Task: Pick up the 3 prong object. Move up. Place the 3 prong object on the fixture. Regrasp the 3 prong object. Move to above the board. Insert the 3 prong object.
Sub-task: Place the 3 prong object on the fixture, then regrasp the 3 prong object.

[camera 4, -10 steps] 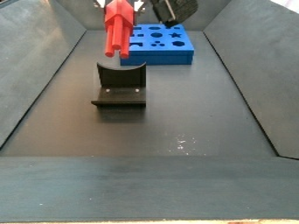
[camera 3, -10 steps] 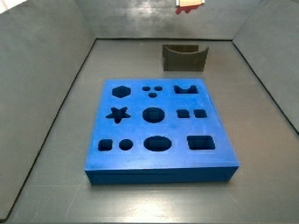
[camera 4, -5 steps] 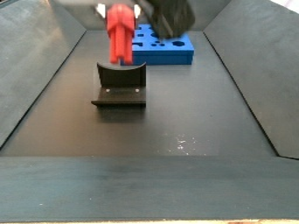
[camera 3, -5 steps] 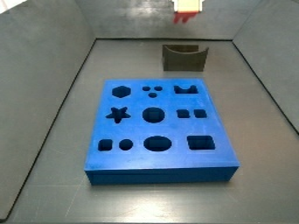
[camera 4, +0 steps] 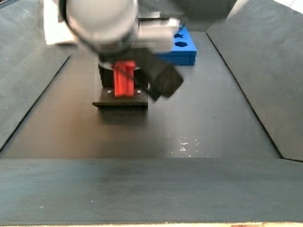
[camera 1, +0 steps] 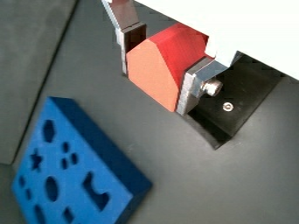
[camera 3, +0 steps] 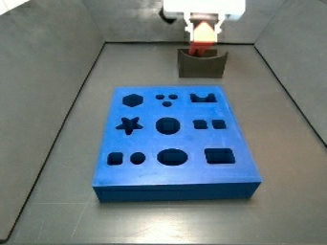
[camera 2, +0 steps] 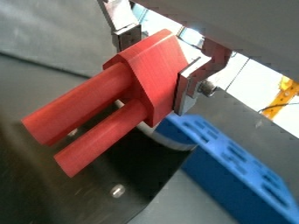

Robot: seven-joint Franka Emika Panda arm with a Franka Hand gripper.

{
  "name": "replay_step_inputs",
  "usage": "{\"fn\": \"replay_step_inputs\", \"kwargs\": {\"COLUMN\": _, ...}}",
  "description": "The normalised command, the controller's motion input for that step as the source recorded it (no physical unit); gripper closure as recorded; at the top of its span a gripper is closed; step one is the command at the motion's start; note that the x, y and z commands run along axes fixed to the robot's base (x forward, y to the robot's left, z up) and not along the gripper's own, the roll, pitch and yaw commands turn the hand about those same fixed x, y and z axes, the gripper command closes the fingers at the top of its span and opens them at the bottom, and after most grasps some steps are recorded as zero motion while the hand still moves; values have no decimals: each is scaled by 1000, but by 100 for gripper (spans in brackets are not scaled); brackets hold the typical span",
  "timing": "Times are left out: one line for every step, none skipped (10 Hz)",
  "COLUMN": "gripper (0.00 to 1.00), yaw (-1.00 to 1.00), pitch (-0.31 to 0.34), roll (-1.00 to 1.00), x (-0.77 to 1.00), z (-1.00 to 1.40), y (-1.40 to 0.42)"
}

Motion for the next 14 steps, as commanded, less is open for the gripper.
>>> {"fn": "replay_step_inputs", "kwargs": {"gripper": 100, "yaw": -169, "pitch": -24, "roll": -183, "x": 167, "z": -845, "y": 126}}
{"fn": "replay_step_inputs", "kwargs": {"gripper": 100, "yaw": -141, "pitch": -36, "roll": -151, "x": 139, "z": -669, "y": 121}}
{"fn": "replay_step_inputs", "kwargs": {"gripper": 100, "yaw": -117, "pitch": -58, "roll": -119, "x": 110, "z": -595, "y": 160}}
{"fn": "replay_step_inputs", "kwargs": {"gripper": 100, "yaw": -85, "pitch": -65, "roll": -115, "x": 95, "z": -569, "y": 176}}
{"fn": "replay_step_inputs", "kwargs": {"gripper": 100, "yaw": -67, "pitch": -65, "roll": -115, "x": 94, "z": -568, "y": 176}}
{"fn": "replay_step_inputs", "kwargs": {"gripper": 100, "yaw": -52, "pitch": -63, "roll": -113, "x": 93, "z": -567, "y": 177}}
{"fn": "replay_step_inputs", "kwargs": {"gripper": 100, "yaw": -37, "pitch": -57, "roll": -109, "x": 89, "z": -569, "y": 176}}
{"fn": "replay_step_inputs", "kwargs": {"gripper": 0, "yaw": 0, "pitch": 0, "roll": 0, "x": 0, "z": 0, "y": 0}}
{"fn": "replay_step_inputs", "kwargs": {"gripper": 0, "yaw": 16, "pitch": -11, "roll": -27, "x": 0, "z": 1000, "y": 0}}
{"fn": "replay_step_inputs", "kwargs": {"gripper": 0, "yaw": 24, "pitch": -9, "roll": -21, "x": -5, "z": 1000, "y": 4}}
{"fn": "replay_step_inputs", "kwargs": {"gripper": 0, "yaw": 32, "pitch": 10, "roll": -2, "x": -28, "z": 1000, "y": 6}}
{"fn": "replay_step_inputs", "kwargs": {"gripper": 0, "yaw": 34, "pitch": 21, "roll": 15, "x": -37, "z": 1000, "y": 4}}
{"fn": "replay_step_inputs", "kwargs": {"gripper": 0, "yaw": 28, "pitch": 42, "roll": 27, "x": -41, "z": 1000, "y": 6}}
{"fn": "replay_step_inputs", "kwargs": {"gripper": 0, "yaw": 24, "pitch": 57, "roll": 32, "x": -39, "z": 867, "y": 8}}
